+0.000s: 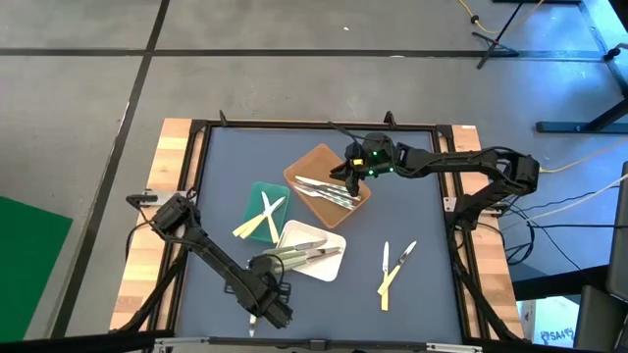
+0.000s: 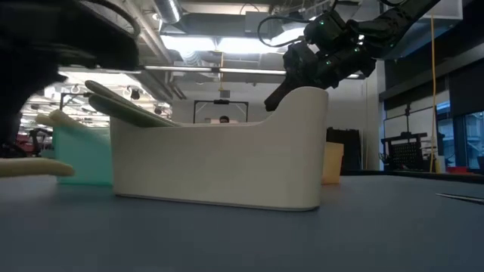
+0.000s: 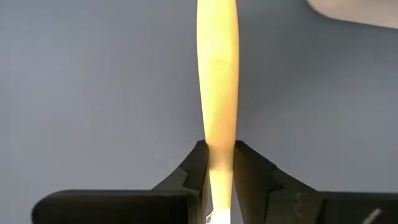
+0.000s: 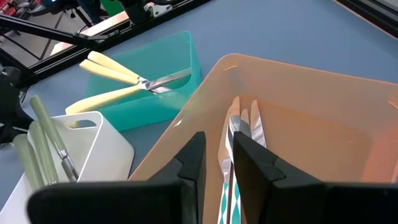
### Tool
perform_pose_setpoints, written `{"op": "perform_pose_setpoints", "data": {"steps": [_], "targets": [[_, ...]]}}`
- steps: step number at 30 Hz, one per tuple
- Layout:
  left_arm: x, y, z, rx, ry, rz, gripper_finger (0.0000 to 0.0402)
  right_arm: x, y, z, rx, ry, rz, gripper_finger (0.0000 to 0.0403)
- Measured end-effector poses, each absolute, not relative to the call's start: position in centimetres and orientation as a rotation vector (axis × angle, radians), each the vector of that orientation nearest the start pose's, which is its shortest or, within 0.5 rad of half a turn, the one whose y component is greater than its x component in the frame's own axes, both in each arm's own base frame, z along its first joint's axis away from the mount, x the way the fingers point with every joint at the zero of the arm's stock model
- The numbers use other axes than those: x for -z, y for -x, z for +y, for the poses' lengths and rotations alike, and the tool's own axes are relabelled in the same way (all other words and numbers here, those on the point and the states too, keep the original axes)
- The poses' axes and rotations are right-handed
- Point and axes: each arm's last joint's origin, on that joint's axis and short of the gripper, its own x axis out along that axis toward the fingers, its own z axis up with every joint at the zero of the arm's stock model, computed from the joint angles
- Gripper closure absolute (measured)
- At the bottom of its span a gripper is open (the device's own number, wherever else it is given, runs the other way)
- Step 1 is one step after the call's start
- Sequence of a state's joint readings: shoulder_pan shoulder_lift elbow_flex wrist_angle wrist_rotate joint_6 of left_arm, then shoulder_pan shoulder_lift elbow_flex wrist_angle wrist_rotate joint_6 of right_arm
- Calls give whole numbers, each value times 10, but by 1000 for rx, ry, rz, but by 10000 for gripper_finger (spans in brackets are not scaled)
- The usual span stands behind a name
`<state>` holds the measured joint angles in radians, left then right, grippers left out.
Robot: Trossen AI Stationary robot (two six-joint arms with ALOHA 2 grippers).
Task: Sort silverware by color (type)
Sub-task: Put the yellow table knife into the green bin
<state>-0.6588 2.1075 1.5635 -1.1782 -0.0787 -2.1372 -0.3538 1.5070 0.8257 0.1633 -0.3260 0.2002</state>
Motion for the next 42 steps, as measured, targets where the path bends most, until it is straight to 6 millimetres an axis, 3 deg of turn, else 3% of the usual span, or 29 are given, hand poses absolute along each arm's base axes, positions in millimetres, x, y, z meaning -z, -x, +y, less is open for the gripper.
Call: {"op": "perform_pose_setpoints", "data": {"steps": [9,19,24,33,42], "targets": [[-177,-284,-241,-1228,947,1213,355,-212,-298,-100,76,-369,485,336],[-220,-256,-236,-1212,892,1206,356,-212,-298,-100,76,-369,486,336],[-240,-248,-229,-1138,834,1107,356,-212,-298,-100,76,-369,486,336],[-281,-246,-195,-942,531,905,356,-212,-298,-100,76,-369,485,336],[-315,-259,-144,-814,-48,764,356,-212,-298,-100,76,-369,486,336]]}}
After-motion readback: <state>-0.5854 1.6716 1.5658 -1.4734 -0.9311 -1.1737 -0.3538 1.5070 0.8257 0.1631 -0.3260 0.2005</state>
